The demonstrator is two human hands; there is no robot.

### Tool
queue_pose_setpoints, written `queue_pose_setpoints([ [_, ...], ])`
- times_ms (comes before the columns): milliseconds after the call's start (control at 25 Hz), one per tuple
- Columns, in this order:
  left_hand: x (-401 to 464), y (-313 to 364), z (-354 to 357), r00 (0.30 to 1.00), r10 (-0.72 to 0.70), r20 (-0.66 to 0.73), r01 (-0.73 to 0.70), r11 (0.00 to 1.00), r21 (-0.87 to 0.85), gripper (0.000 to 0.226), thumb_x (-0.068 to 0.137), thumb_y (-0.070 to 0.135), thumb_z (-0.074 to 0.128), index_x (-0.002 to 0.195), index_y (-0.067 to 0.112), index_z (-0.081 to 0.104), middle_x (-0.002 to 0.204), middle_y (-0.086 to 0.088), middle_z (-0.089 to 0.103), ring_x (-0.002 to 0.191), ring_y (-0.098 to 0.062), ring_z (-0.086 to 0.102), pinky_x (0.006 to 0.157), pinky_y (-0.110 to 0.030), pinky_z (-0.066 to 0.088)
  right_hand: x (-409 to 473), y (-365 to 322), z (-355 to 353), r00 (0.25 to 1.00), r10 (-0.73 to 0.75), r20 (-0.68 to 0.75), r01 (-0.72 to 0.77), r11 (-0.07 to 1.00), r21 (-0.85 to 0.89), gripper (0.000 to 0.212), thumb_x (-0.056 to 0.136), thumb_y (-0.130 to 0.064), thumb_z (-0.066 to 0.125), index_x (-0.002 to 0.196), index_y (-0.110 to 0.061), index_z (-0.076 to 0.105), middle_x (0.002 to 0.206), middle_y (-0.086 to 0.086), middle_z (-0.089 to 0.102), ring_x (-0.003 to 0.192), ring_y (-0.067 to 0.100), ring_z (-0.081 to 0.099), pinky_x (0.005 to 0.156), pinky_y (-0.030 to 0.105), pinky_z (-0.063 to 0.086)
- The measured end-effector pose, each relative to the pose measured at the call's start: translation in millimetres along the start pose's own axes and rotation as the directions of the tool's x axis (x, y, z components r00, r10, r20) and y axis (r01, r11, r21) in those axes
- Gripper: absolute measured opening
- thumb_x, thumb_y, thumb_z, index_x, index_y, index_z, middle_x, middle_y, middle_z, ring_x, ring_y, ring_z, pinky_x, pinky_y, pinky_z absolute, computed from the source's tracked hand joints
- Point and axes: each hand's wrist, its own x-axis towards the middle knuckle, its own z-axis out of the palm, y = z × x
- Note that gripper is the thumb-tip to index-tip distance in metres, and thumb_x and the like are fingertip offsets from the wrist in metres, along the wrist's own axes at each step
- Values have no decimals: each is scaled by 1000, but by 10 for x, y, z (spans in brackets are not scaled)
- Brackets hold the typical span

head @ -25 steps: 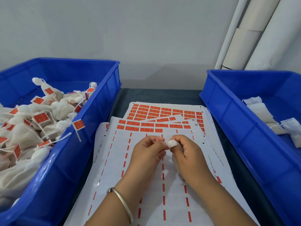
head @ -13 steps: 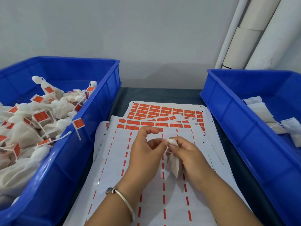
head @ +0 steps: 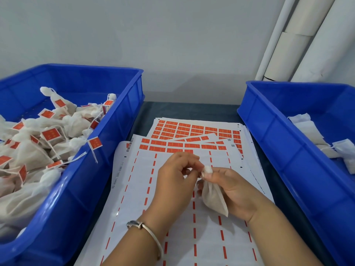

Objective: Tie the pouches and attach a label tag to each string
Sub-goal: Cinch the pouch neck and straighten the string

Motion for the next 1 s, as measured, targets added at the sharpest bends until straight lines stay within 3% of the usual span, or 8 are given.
queue_pose_setpoints([
  [120, -34, -12, -17, 993, 105, 62, -106, 994, 22, 38, 84, 8, 65, 83, 46, 61, 91, 36, 52, 97, 21, 46, 73, 5, 37, -2, -7, -2, 999, -21, -28, 23, 999, 46, 36, 64, -37, 69, 97, -21, 75, 108, 6, 70, 109, 30, 61, 98, 45, 47],
  [280, -31, -59, -15, 978, 187, 97, -201, 967, 157, 23, 84, 23, 67, 103, 35, 70, 99, 41, 43, 96, 27, 40, 76, 10, 29, -32, -59, 4, 994, -65, -89, 70, 996, 53, 20, 68, -37, 64, 84, -42, 75, 102, -9, 72, 103, 21, 65, 95, 39, 49],
  [400, 11, -80, -32, 989, 137, 50, -144, 965, 217, 18, 82, 29, 68, 99, 32, 73, 97, 34, 44, 87, 19, 43, 71, 3, 34, -21, -50, -9, 985, -60, -161, 61, 998, 1, 21, 65, -40, 68, 85, -37, 75, 101, -12, 72, 107, 22, 60, 102, 45, 44],
  [600, -16, -59, -49, 986, 131, 100, -150, 964, 218, 26, 82, 32, 68, 99, 48, 57, 96, 46, 35, 96, 27, 36, 73, 4, 30, -15, -46, 10, 981, -47, -187, 39, 998, -46, 28, 65, -42, 70, 91, -31, 73, 102, -16, 71, 109, 21, 59, 104, 46, 42],
  [680, -20, -63, -35, 984, 136, 116, -161, 957, 243, 24, 81, 35, 68, 105, 40, 66, 94, 43, 37, 93, 22, 40, 74, 2, 29, -17, -49, 8, 981, -40, -190, 31, 998, -50, 11, 77, -35, 67, 84, -32, 76, 98, -16, 72, 107, 22, 59, 101, 44, 44],
  [800, 4, -89, -30, 989, 105, 104, -130, 956, 263, 16, 81, 37, 67, 96, 31, 71, 87, 34, 43, 83, 12, 46, 76, -1, 32, 0, -35, -11, 978, -33, -204, 25, 999, -43, 10, 86, -29, 64, 87, -29, 74, 103, -13, 71, 108, 22, 60, 101, 44, 44],
  [880, 9, -78, -35, 991, 61, 119, -91, 960, 264, 4, 83, 38, 66, 84, 39, 63, 84, 33, 43, 83, 11, 46, 74, -1, 32, 4, -39, -12, 974, -32, -226, 22, 999, -47, 9, 84, -30, 65, 89, -28, 73, 107, -13, 70, 110, 21, 59, 102, 45, 43],
  [1000, -11, -98, -36, 996, -4, 85, -16, 972, 233, 21, 83, 33, 65, 77, 41, 47, 84, 35, 44, 90, 18, 44, 61, 3, 32, 7, -38, -14, 974, -24, -226, 10, 998, -62, 9, 83, -31, 67, 86, -31, 75, 107, -13, 70, 111, 22, 57, 104, 49, 40],
])
